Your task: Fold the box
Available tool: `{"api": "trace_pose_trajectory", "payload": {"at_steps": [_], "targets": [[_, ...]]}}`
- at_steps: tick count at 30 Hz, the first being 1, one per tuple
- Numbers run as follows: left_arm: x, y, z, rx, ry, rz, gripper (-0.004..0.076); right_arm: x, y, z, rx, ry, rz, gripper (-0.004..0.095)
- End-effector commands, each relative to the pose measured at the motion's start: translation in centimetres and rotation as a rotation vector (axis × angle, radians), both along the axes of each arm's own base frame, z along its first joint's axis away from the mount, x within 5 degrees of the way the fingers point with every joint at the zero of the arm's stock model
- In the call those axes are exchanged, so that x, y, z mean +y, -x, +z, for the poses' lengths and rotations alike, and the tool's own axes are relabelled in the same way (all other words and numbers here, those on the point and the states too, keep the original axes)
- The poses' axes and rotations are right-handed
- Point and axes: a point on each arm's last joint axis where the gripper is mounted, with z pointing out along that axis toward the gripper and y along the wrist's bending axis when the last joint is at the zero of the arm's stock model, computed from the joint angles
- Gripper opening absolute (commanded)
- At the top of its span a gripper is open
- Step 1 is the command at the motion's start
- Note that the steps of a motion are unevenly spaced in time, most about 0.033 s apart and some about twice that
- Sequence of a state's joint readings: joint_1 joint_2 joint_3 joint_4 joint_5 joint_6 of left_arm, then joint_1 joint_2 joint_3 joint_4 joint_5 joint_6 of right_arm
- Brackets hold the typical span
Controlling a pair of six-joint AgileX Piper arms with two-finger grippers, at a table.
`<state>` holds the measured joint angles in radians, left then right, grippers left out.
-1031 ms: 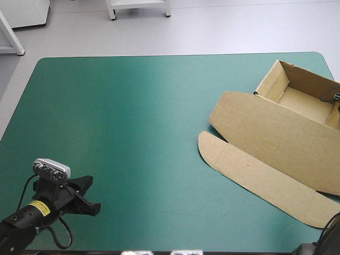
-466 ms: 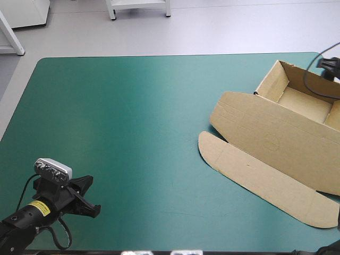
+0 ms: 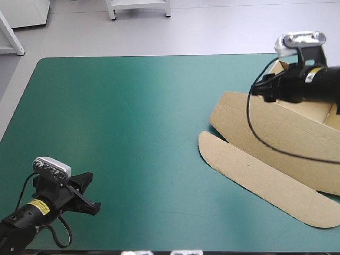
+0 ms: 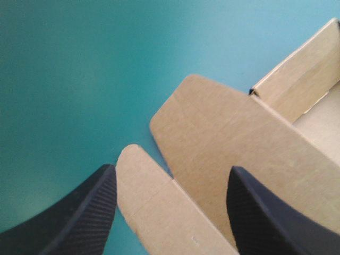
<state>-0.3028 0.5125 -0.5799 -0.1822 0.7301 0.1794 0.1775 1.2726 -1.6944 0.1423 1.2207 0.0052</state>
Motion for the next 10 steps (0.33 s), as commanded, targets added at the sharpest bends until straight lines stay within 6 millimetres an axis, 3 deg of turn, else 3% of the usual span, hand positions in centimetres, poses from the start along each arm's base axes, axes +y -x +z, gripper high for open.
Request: {"api": "trace_pose_trajectory", "payload": {"at_steps": [1, 10], "targets": [[-0.2, -0.4, 1.3, -0.084, 0.046, 0.003, -0.0008, 0.5, 3.0, -1.3, -0.112, -0.032, 0.027, 0.0563], [-0.2, -0.4, 1.5, -0.116, 0.021, -0.013, -0.0008, 0.5, 9.6, -10.8, -0.220, -0.085, 0.173, 0.0563]]}}
